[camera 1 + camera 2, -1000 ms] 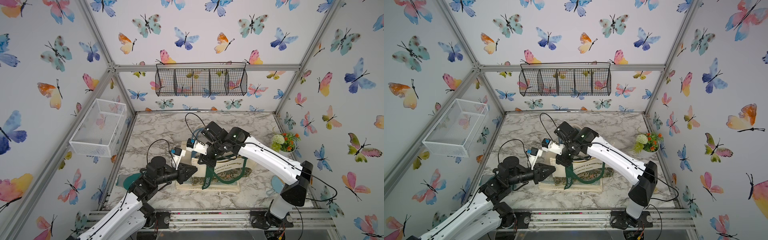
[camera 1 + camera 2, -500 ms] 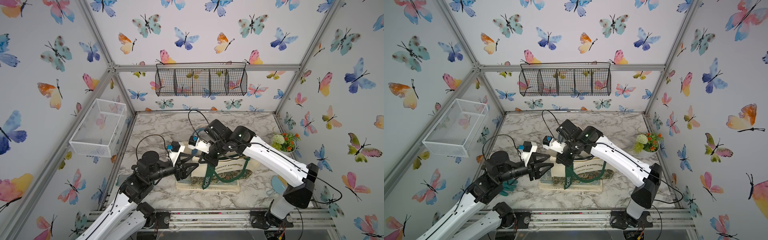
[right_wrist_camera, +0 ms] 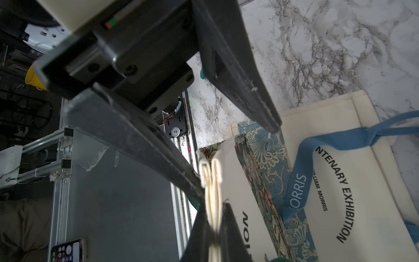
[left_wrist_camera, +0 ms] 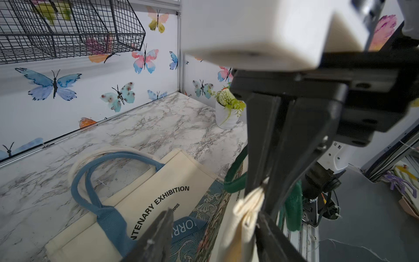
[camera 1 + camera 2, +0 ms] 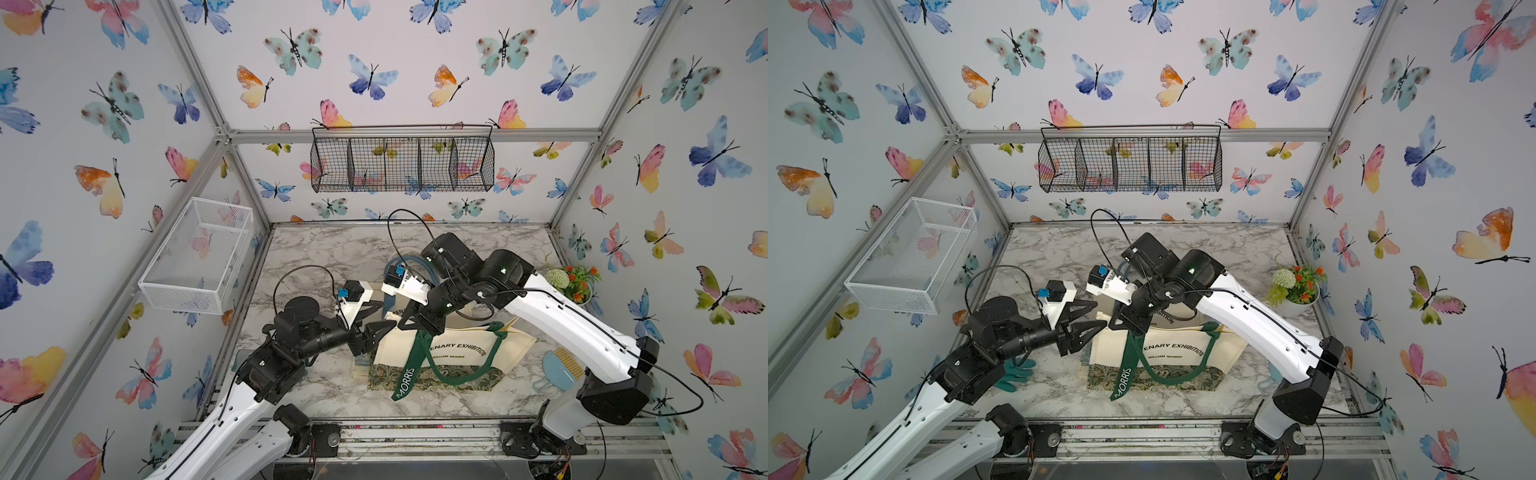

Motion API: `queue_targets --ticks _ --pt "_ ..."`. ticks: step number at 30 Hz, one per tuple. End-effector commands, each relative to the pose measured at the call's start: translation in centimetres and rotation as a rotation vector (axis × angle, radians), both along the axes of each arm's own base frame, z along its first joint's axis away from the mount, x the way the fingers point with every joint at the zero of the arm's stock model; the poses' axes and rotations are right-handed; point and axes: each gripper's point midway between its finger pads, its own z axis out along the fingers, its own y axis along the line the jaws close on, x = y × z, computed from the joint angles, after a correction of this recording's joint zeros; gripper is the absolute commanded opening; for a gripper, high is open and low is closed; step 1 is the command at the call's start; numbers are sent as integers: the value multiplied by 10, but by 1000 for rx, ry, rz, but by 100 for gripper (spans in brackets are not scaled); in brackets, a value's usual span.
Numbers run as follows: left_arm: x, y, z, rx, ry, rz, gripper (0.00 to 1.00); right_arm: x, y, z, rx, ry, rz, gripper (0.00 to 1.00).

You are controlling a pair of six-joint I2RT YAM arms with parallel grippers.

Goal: Put away the canvas bag
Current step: Pick up the canvas bag from the center of the board, then press the canvas bag.

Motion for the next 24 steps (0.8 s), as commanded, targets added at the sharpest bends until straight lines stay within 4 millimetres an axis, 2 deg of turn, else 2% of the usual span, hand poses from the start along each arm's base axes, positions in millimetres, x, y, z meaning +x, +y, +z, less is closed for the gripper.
queue_targets --ticks 1,3,5,8,12,15,17,19,21,22,24 --pt "9 6 -5 28 -20 56 61 -23 -5 17 58 66 48 2" --pt "4 2 -8 22 -13 16 61 -21 -5 18 59 52 34 2" --pt "-10 -8 -8 0 -2 -91 61 -12 -4 19 53 16 3 2" --pt "-32 -21 -8 -31 24 -255 61 7 0 22 39 -50 -58 2" --pt "-46 -28 -8 -46 58 -361 58 26 7 30 40 -105 -119 2" --pt "-51 -29 -10 -45 83 -393 48 37 9 35 39 -141 -159 2" --pt "-53 -28 -11 -40 95 -395 37 44 8 36 31 -168 -190 2" --pt "-54 -28 -13 -38 101 -397 18 49 6 36 21 -184 -212 2" --pt "-54 -27 -15 -37 107 -395 3 51 3 34 11 -183 -227 2" --pt "-53 -27 -16 -36 109 -392 0 50 3 33 10 -178 -228 2" --pt "-53 -28 -18 -34 116 -394 0 47 2 31 14 -165 -220 2"
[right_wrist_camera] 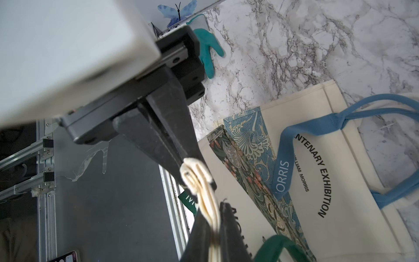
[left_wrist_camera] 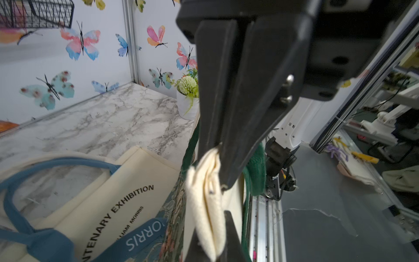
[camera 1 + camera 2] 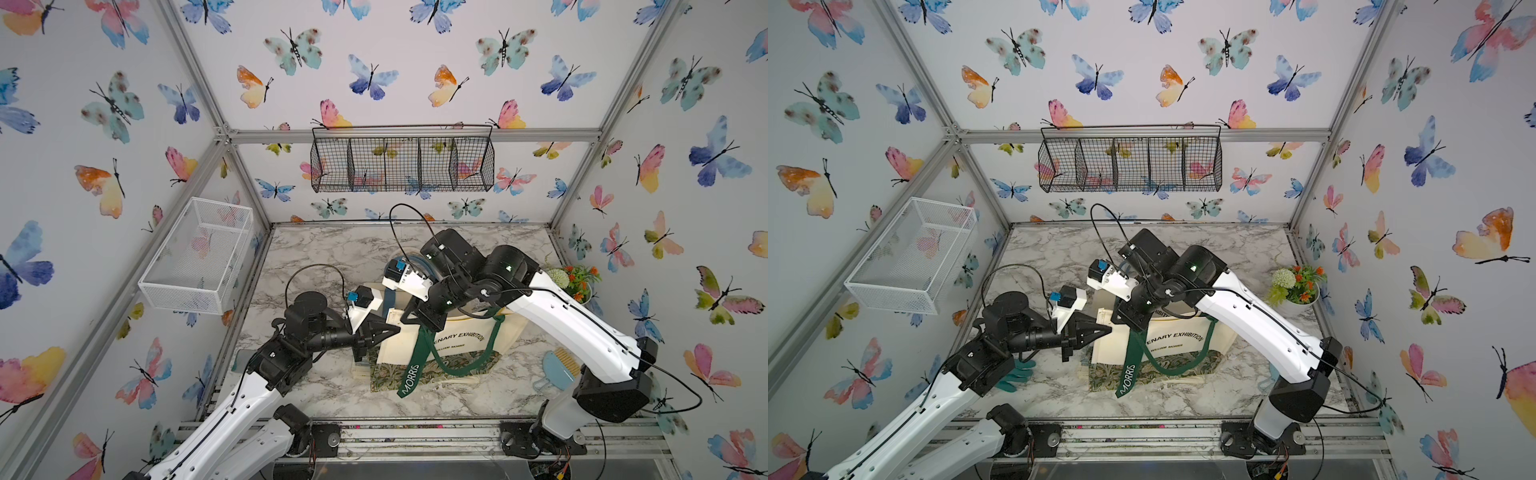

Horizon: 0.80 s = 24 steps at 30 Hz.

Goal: Put away the canvas bag
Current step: Press the canvas bag.

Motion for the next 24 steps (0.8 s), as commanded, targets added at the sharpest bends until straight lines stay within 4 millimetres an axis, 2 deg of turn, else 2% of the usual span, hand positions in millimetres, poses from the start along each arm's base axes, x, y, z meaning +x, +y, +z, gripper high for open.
queue_targets --ticks 1,3,4,5,6,8,10,13,21,22,23,24 --pt "-25 -5 -3 -12 38 -131 0 27 9 18 79 -95 -83 2" --pt "-26 -6 -4 -24 56 -144 4 23 8 16 85 -80 -70 2" --pt "-27 -6 -4 -30 64 -146 21 22 9 16 87 -73 -68 2" --pt "-27 -7 -4 -35 72 -149 44 20 9 16 90 -66 -65 2" --pt "-27 -7 -5 -39 76 -150 54 20 10 16 93 -57 -63 2" --pt "-27 -8 -6 -41 81 -149 61 18 12 18 109 -51 -58 2" --pt "-26 -8 -9 -36 85 -149 62 21 12 22 120 -60 -74 2" --pt "-25 -8 -16 -31 97 -146 59 31 10 30 129 -93 -129 2" --pt "-21 -10 -26 -17 117 -132 27 56 1 45 146 -122 -306 2" --pt "-21 -10 -27 -13 117 -131 21 59 1 47 159 -121 -324 2" --pt "-20 -9 -28 -6 114 -126 7 62 0 50 174 -115 -345 1" --pt "-19 -9 -30 8 113 -115 0 64 -1 51 182 -112 -359 1"
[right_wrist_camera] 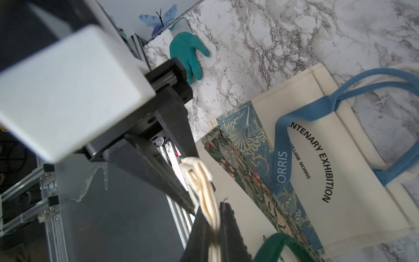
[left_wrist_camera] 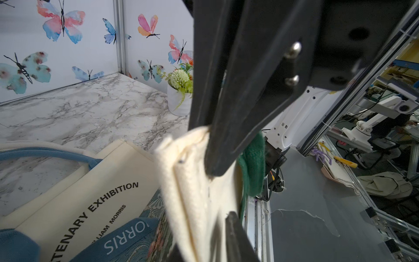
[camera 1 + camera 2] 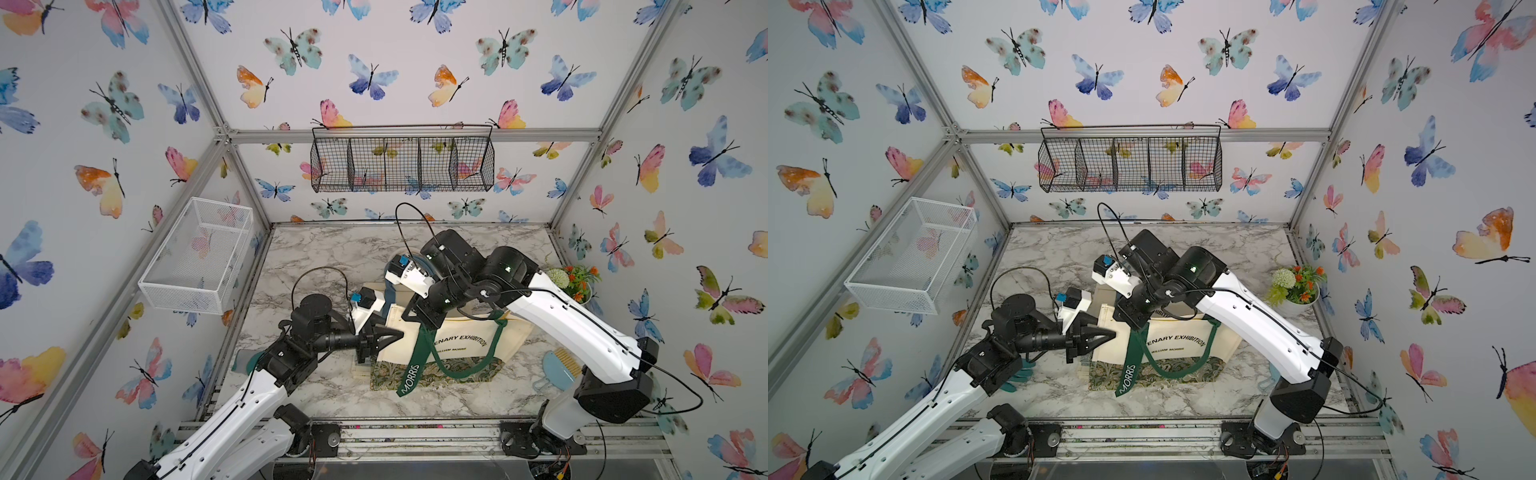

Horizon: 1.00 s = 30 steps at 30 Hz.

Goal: Put away the canvas bag
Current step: Press the canvas bag.

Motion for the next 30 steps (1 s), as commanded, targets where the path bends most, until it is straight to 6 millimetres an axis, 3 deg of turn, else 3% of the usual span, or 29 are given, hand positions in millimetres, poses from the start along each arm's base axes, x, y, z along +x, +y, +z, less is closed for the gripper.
queue_targets --ticks 1,4,6,10,16,30 --pt "-19 -1 -12 37 47 -84 0 55 3 54 171 -178 -216 1" --pt "-18 2 -11 51 24 -60 0 48 7 53 178 -168 -162 2" --pt "-21 4 -9 51 10 -67 0 36 13 52 210 -164 -64 14" --pt "-28 4 -3 37 -6 -108 0 12 21 44 271 -124 76 25" --pt "-27 1 5 36 -18 -124 0 -8 27 10 239 -4 179 26" --pt "-21 -1 12 47 -43 -110 0 -36 10 -21 169 127 250 29"
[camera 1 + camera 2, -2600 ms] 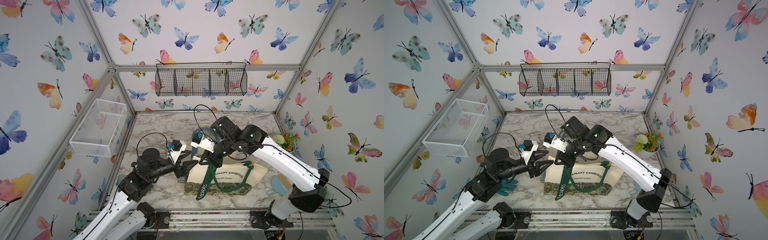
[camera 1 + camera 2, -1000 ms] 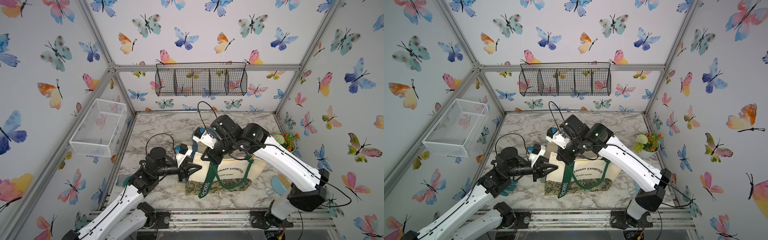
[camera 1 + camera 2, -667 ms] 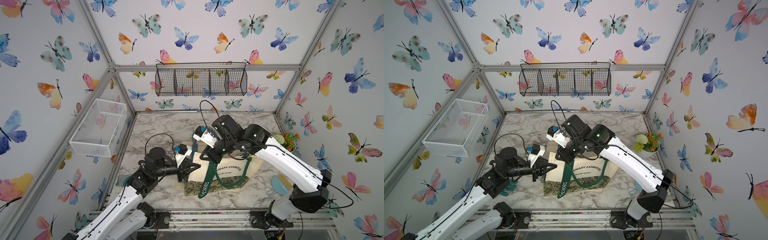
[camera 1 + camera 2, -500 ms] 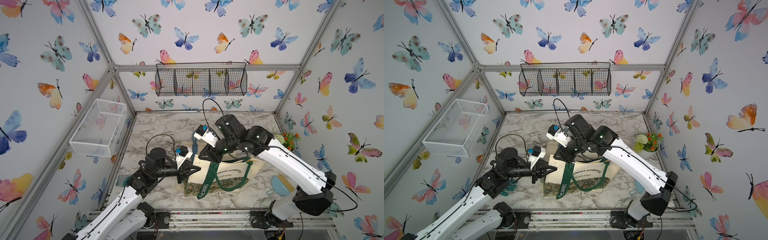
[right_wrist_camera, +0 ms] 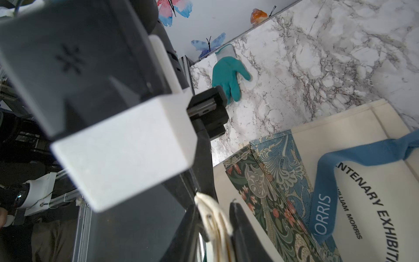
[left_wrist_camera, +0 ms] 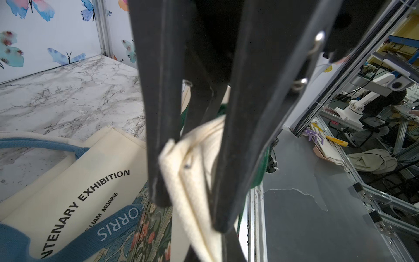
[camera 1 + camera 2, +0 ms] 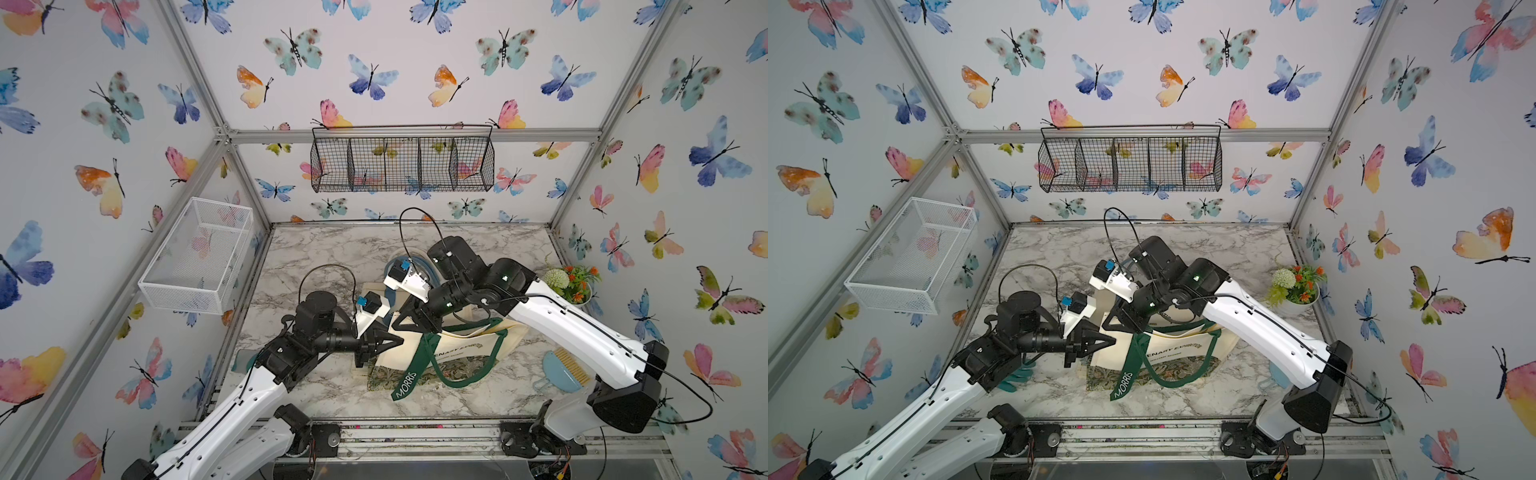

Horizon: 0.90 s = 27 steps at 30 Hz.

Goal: Put away the canvas bag
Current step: Press the canvas bag.

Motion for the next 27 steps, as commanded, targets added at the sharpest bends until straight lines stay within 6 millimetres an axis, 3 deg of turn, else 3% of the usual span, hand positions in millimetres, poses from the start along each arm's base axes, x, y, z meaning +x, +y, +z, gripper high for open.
queue_targets --ticks 1,6,10,12,14,18,25,27 --pt "-6 -1 17 -24 -49 -29 0 -12 -12 -16 -64 42 37 29" --pt "-2 2 19 -17 -64 0 0 -15 -20 -22 -103 44 47 29" --pt "-3 1 23 -26 -62 -7 0 -8 -20 -18 -105 17 9 2" --pt "-2 -1 25 -33 -58 -11 5 -2 -19 -12 -99 -4 -18 2" --pt "-3 -2 28 -44 -57 -20 24 3 -17 0 -82 -26 -50 2" --pt "-1 -4 32 -63 -60 -20 44 17 -16 29 -53 -79 -121 2" --pt "1 -7 27 -65 -37 -26 49 26 -12 75 29 -118 -178 2" --pt "2 -7 26 -65 -35 -24 39 25 -11 83 51 -118 -180 2"
